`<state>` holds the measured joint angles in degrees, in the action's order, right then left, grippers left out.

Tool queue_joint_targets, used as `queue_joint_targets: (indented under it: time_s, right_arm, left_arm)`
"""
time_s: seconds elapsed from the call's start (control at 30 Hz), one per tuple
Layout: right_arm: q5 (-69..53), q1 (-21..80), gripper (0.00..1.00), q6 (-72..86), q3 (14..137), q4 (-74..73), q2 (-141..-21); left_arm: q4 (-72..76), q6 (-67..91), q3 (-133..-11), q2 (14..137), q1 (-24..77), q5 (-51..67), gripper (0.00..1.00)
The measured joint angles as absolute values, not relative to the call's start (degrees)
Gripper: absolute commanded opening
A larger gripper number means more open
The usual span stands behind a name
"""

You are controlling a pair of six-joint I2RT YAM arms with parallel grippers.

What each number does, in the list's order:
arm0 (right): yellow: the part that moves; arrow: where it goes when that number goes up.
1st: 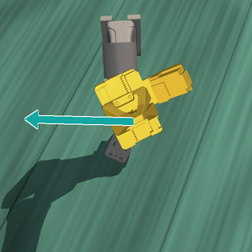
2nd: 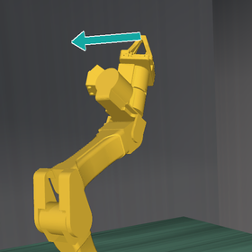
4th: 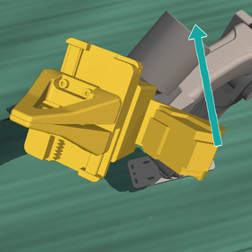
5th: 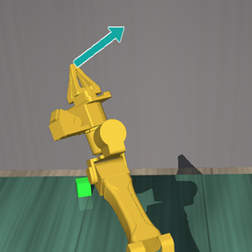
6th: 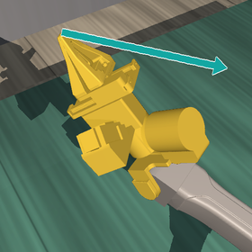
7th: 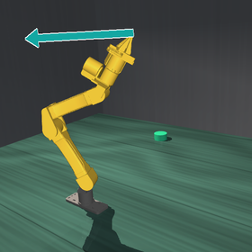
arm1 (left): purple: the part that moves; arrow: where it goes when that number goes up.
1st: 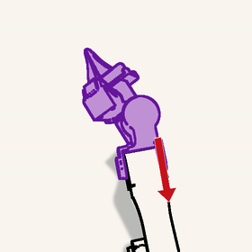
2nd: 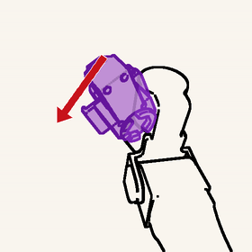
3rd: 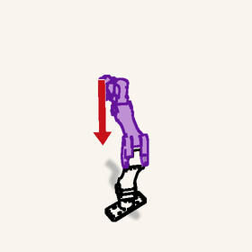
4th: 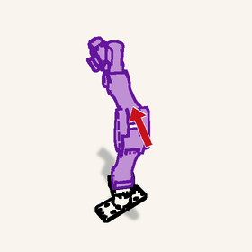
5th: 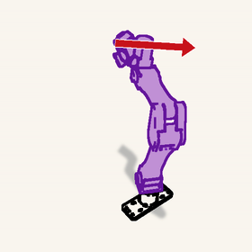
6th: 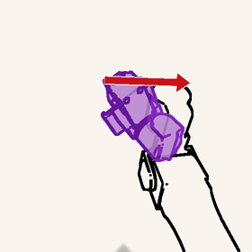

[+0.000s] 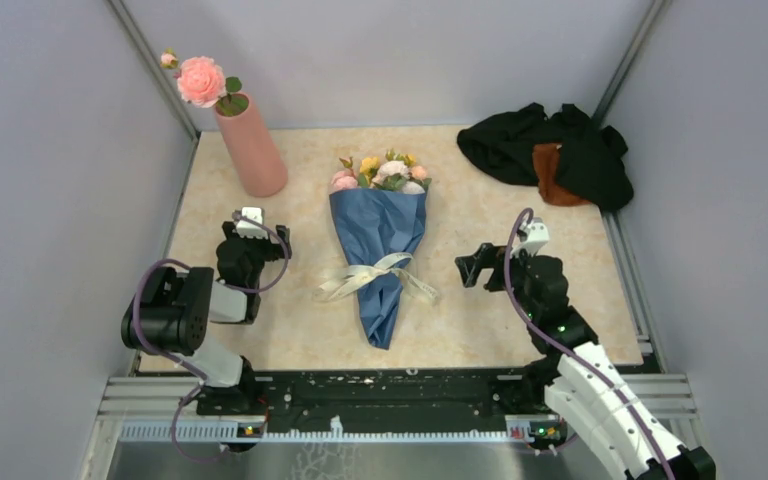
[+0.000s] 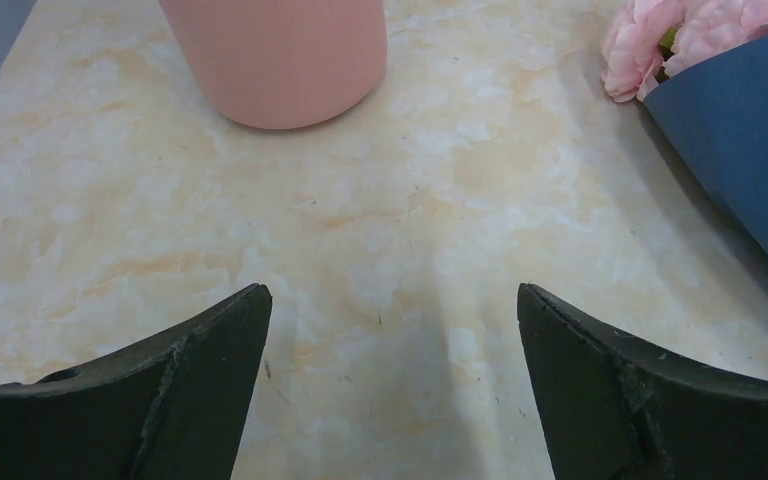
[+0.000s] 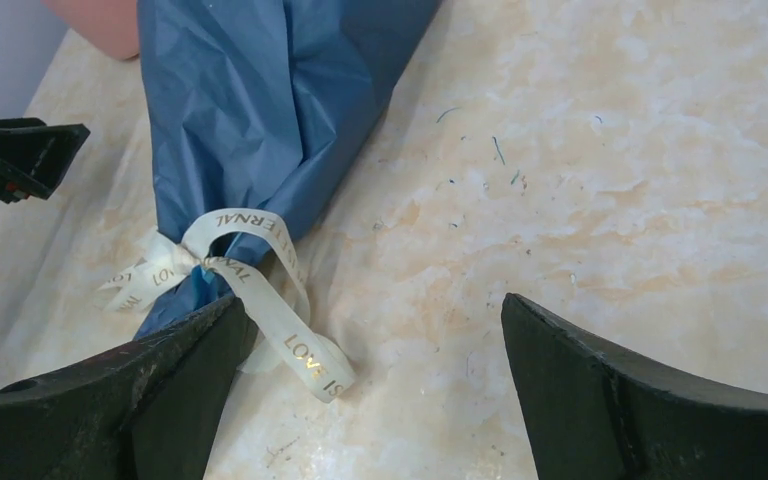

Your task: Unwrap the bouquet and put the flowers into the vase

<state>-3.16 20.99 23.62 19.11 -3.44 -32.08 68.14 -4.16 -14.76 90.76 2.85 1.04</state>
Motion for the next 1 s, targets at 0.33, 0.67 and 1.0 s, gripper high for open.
queue_joint_targets:
  time_s: [0.33, 0.67, 1.0]
  right_arm:
    - [-3.3, 21.3, 0.99, 23.6, 19.7, -6.2, -33.4]
    - [0.5, 21.4, 0.99, 22.8, 28.1, -12.0, -34.5]
    - [12.0, 28.9, 0.99, 21.8, 32.8, -13.3, -57.2]
  left_arm:
    - [68.2, -4.6, -14.9, 90.8, 2.9, 1.3, 0.99]
    - [38.4, 1.7, -28.6, 70.2, 8.5, -3.9, 0.99]
    - [21.1, -0.5, -37.8, 66.5, 35.8, -15.4, 0.99]
